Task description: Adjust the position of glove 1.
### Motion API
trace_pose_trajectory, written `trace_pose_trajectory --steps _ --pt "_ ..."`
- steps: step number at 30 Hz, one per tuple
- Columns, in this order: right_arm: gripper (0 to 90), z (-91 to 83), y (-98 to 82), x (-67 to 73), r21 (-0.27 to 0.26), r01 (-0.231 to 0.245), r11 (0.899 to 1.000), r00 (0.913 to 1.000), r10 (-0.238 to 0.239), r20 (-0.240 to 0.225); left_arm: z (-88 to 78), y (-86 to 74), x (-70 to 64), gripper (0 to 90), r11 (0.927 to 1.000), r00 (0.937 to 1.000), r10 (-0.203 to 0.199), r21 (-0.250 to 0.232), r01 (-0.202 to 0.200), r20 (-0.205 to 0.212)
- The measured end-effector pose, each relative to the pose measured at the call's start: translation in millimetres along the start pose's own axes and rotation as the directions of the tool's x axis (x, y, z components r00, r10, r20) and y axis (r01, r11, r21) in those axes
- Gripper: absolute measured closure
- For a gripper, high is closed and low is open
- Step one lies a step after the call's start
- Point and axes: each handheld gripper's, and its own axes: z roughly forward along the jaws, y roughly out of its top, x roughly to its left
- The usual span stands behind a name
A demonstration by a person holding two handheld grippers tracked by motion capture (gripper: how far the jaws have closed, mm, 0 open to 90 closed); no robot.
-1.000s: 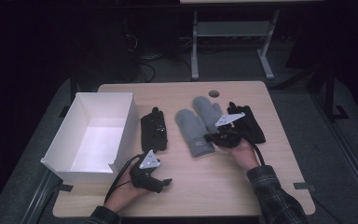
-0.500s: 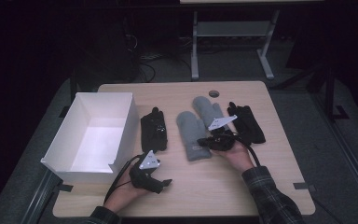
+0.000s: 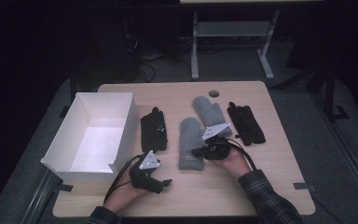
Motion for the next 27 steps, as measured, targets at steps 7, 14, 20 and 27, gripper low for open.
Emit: trace_pose_trajectory --steps 7,14,20,27 --pt "90.0 8.7 3.0 18.1 0.012 0.041 0.999 0.9976 -0.041 -0.056 -0.1 0.1 0.3 12.7 1.0 1.0 0.005 0.001 -0.005 -0.002" --pt "90.0 3.9 9.0 16.7 0.015 0.077 0.997 0.9969 -0.078 0.014 -0.5 0.2 0.8 12.7 0.9999 0.9999 0.012 0.007 -0.012 -0.003" --pt "90.0 -7.2 8.5 -15.4 -0.025 0.009 1.0 0.9923 -0.006 0.123 -0.1 0.0 0.1 12.7 1.0 1.0 0.001 0.001 -0.001 0.0" --pt "90.0 3.5 -1.1 -28.6 0.025 -0.012 1.0 0.9905 0.009 0.137 0.4 0.1 -0.2 12.6 1.0 1.0 -0.004 -0.004 0.004 0.001"
